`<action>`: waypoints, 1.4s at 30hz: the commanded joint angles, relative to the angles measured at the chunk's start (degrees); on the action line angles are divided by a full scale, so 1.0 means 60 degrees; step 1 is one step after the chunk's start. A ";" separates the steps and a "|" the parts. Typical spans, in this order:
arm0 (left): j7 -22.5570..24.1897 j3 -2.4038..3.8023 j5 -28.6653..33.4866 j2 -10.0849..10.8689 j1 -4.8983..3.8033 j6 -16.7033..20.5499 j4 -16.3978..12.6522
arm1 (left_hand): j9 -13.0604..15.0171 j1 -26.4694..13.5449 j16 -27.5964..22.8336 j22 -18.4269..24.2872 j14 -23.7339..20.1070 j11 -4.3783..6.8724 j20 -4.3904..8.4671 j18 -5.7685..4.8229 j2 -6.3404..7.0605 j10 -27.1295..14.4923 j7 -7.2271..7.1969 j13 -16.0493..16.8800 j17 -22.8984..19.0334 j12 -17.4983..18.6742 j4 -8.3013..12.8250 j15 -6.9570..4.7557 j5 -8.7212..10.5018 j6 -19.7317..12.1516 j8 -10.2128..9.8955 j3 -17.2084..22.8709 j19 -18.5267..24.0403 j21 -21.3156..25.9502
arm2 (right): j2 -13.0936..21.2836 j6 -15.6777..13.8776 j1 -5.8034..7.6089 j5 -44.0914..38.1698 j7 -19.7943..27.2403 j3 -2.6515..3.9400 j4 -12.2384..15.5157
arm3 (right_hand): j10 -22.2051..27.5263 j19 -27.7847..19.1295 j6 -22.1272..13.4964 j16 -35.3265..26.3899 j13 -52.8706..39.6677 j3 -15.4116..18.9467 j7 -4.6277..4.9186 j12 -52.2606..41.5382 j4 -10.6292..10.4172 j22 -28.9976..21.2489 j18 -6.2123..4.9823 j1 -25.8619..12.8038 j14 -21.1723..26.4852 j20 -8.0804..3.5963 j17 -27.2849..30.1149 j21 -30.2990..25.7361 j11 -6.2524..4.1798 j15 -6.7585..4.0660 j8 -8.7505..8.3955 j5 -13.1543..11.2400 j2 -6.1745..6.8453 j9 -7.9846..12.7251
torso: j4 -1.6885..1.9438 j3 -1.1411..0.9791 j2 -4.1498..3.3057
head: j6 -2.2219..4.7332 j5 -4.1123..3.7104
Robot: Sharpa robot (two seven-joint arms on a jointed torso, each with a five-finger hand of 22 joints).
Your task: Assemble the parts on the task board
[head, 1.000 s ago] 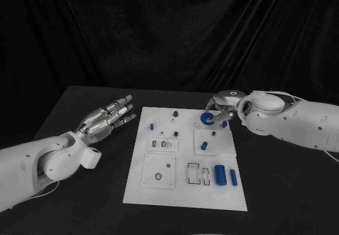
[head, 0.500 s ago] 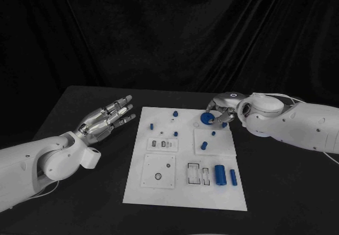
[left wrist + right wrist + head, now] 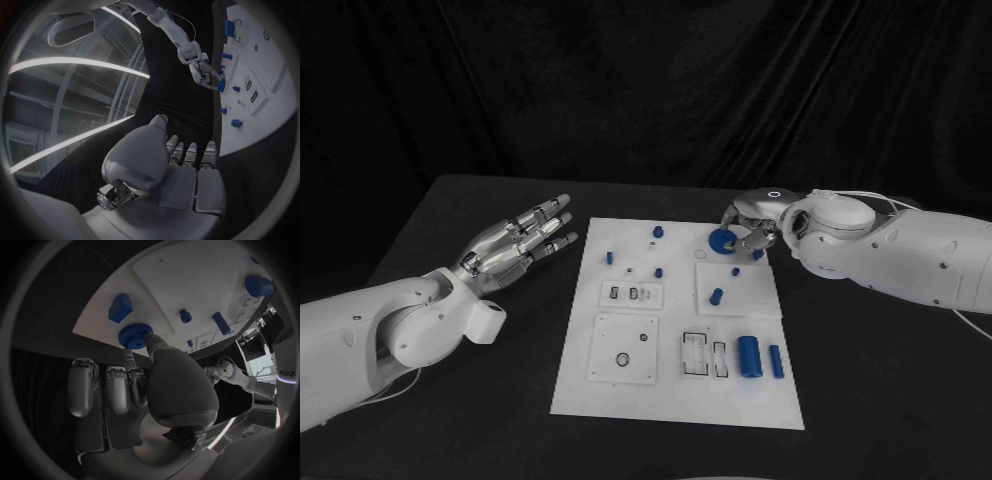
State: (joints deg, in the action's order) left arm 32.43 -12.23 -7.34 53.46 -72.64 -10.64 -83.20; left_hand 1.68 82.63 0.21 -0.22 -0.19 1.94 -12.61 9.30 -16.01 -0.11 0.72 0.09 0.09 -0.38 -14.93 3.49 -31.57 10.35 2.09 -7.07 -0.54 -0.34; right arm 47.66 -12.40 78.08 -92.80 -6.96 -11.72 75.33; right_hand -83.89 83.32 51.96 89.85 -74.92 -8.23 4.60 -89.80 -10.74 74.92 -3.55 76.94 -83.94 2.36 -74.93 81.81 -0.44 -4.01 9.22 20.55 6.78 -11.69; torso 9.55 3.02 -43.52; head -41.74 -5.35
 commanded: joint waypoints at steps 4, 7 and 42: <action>0.0077 0.0008 0.0002 -0.0016 0.0010 -0.0169 -0.0007 | -0.0002 -0.0014 -0.0035 -0.0011 0.0031 -0.0065 -0.0051 0.0165 -0.0059 0.0018 0.0014 -0.0016 -0.0016 0.0063 0.0011 0.0078 -0.0046 -0.0017 0.0052 0.0072 -0.0001 -0.0018 | -0.0047 -0.0096 -0.0151 -0.0108 -0.0062 -0.0030 -0.0047 | -0.1019 0.0035 0.0128 0.0025 -0.2514 0.0061 -0.0131 -0.0033 0.0430 0.1460 0.0142 0.0141 -0.1010 -0.0060 -0.2512 -0.0016 -0.0084 -0.0067 0.1243 0.0634 -0.0107 -0.1087 | 0.0008 0.0000 -0.0007 | -0.0010 0.0014; 0.0069 0.0008 0.0002 0.0001 0.0011 -0.0172 -0.0012 | -0.0001 -0.0014 -0.0035 -0.0012 0.0031 -0.0066 -0.0053 0.0165 -0.0059 0.0018 0.0016 -0.0016 -0.0016 0.0063 0.0013 0.0084 -0.0046 -0.0012 0.0054 0.0078 -0.0002 -0.0018 | -0.0056 -0.0145 -0.0177 -0.0108 -0.0030 -0.0030 -0.0051 | -0.1019 0.0072 -0.0359 0.0025 -0.2514 0.0050 -0.0167 -0.0033 0.0635 0.1513 0.0152 0.0090 -0.1010 -0.0097 -0.2512 -0.0008 -0.0116 -0.0102 0.2241 0.1090 -0.0185 -0.2054 | 0.0007 0.0005 -0.0004 | -0.0006 0.0028; -0.0017 0.0007 0.0002 0.0012 0.0015 -0.0212 -0.0007 | -0.0001 -0.0029 -0.0035 -0.0016 0.0031 -0.0095 -0.0080 0.0169 -0.0048 0.0018 0.0034 -0.0016 -0.0016 0.0063 0.0019 0.0153 -0.0043 -0.0015 0.0060 0.0143 -0.0013 -0.0026 | -0.0777 -0.0145 0.0260 0.0135 0.0461 -0.0025 0.0906 | -0.1019 0.0349 -0.0887 0.0025 -0.2514 -0.0760 -0.0036 -0.0033 0.0367 0.1820 0.0253 -0.0509 -0.1010 0.0009 -0.2512 0.0268 0.0008 0.0020 0.2933 0.3414 0.0178 -0.2864 | 0.0040 0.0017 0.0004 | -0.0055 0.0029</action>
State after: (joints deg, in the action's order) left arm 31.78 -12.23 -7.35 53.68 -72.60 -11.13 -83.23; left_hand 1.67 82.63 0.21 -0.27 0.03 1.74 -12.61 9.30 -16.01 0.09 0.72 0.07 0.08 -0.37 -14.77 4.10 -31.57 10.35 2.09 -6.61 -0.55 -0.34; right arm 43.27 -14.74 79.53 -92.47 -5.33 -11.91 80.99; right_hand -83.90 83.94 46.13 89.85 -74.92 -12.45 4.43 -89.80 -8.61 74.90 -2.66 73.93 -83.99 2.15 -74.91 83.21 -0.86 -4.36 23.35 40.81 7.93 -12.83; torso 9.59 3.16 -43.49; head -42.02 -5.08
